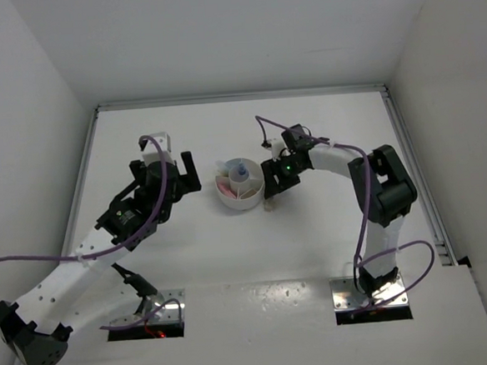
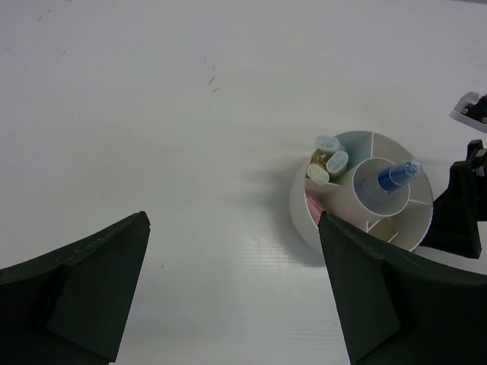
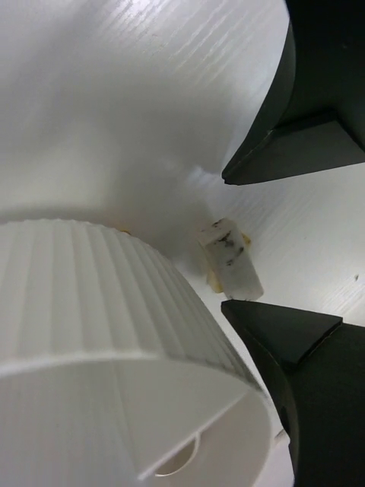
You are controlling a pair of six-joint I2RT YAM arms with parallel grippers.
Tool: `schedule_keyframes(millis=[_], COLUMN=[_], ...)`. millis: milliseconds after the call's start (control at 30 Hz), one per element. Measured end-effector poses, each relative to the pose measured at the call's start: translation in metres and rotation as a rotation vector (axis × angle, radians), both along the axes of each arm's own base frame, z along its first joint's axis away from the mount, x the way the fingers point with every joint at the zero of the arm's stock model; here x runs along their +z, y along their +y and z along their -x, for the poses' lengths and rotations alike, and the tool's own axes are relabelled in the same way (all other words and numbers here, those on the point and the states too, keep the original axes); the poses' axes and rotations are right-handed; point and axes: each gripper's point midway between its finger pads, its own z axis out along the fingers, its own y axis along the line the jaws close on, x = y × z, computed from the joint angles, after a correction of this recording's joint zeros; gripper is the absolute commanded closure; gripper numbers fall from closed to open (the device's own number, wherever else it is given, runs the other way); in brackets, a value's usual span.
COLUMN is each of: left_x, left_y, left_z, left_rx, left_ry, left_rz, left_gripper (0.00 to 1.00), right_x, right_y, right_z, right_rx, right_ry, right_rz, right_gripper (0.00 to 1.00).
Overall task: Sort the stationery into containers
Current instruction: Move the storage box to the center of the board, then pick up the stationery from the center of the board.
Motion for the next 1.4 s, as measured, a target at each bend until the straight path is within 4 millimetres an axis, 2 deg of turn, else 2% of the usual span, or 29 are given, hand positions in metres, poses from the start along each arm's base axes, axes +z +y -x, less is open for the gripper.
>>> schedule_keyframes(millis=[100,200,333,400,567,967,1133,1367,1400], left_x=[-0.001,-0.004,-0.003,-0.002,-0.003,-0.005,-0.004,-0.007,-0.007], left_y=[0.001,0.003,0.004,0.004,0.004,0.003,0.002,0.004,0.004], left_z=[-0.001,-0.001,-0.004,-0.005,-0.007,-0.010,-0.010,-0.013,-0.013], left_rx=[-0.004,-0.007,-0.013,-0.016,-0.027,-0.047,-0.054,-0.051,-0.051], left_ry=[0.001,0.009,0.008,0.009,0.012,0.019,0.020,0.027,0.028], left_rz=[0.006,0.009,0.017,0.022,0.033,0.057,0.060,0.061,0.061], left_gripper=[0.00,0.00,0.00,0.00,0.00,0.00,0.00,0.00,0.00], right_x=[0.005,0.020,0.036,0.032,0.014,0.009,-0.003,-0.006,-0.006], right_y=[-0.005,-0.014,-0.014,-0.016,-0.022,-0.004,0.002,0.003,0.002], right_z=[0.001,0.009,0.004,0.010,0.023,0.003,0.015,0.027,0.029], right_rx=[0.070,0.161,0.308,0.392,0.497,0.608,0.675,0.713,0.714], right_ry=[-0.069,-0.159,-0.315,-0.378,-0.403,-0.440,-0.397,-0.366,-0.360], right_rz=[-0.009,-0.010,-0.036,-0.039,-0.011,0.029,0.049,0.055,0.056], right_gripper=[0.32,0.29,0.26,0.25,0.25,0.22,0.22,0.20,0.17])
